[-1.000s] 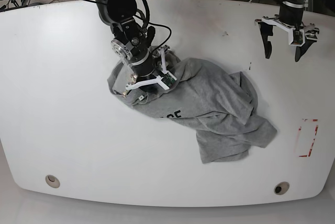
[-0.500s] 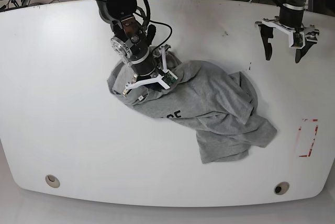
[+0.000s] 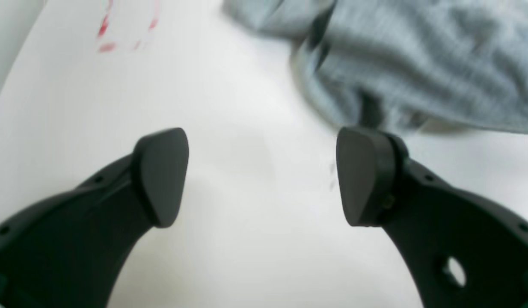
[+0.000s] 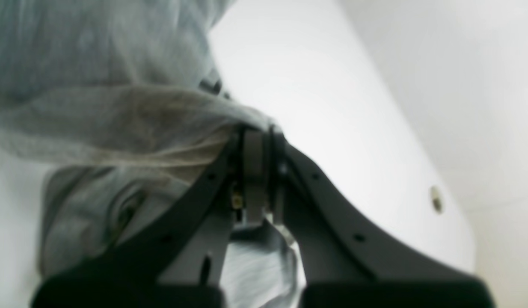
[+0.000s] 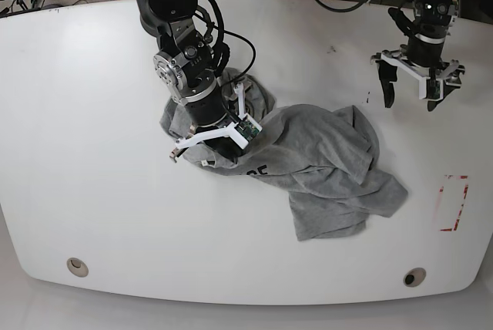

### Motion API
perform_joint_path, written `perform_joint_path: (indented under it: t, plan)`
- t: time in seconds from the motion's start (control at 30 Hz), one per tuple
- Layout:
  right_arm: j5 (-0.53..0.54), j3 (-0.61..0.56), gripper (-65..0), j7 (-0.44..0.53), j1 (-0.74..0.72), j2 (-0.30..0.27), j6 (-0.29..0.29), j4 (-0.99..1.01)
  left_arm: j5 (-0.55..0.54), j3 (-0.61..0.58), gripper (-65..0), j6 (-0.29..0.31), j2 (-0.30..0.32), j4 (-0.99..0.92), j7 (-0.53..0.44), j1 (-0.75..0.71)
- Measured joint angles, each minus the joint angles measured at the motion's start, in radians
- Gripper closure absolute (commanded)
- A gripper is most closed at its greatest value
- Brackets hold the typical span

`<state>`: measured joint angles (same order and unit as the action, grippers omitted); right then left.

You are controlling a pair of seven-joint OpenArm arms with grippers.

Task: Fold the T-shirt properly
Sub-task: 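Move the left gripper down to the shirt hem beside the red-taped rectangle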

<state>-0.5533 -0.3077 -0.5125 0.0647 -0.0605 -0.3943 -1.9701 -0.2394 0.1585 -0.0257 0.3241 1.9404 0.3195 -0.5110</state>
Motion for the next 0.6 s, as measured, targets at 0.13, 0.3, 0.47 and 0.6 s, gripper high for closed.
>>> perform_joint_path:
  t: [0.13, 0.3, 0.47, 0.6]
  plan:
    - [-0.001, 0.001, -0.2, -0.005, -0.042, 0.000, 0.001, -0.021, 0.003, 0.007, -51.0, -0.005, -0.031, 0.000, 0.039, 0.045]
    - [0.001, -0.001, -0.2, -0.005, -0.097, 0.002, -0.001, -0.026, -0.002, 0.003, -51.0, 0.000, -0.051, -0.001, 0.113, 0.125]
    - [-0.001, 0.000, -0.2, -0.006, -0.141, -0.001, 0.000, -0.026, 0.001, 0.007, -51.0, -0.005, -0.061, -0.008, 0.166, 0.212]
    - [0.000, 0.000, -0.2, -0.004, -0.158, 0.000, 0.000, -0.026, 0.002, 0.008, -51.0, -0.008, -0.078, -0.031, 0.198, 0.286]
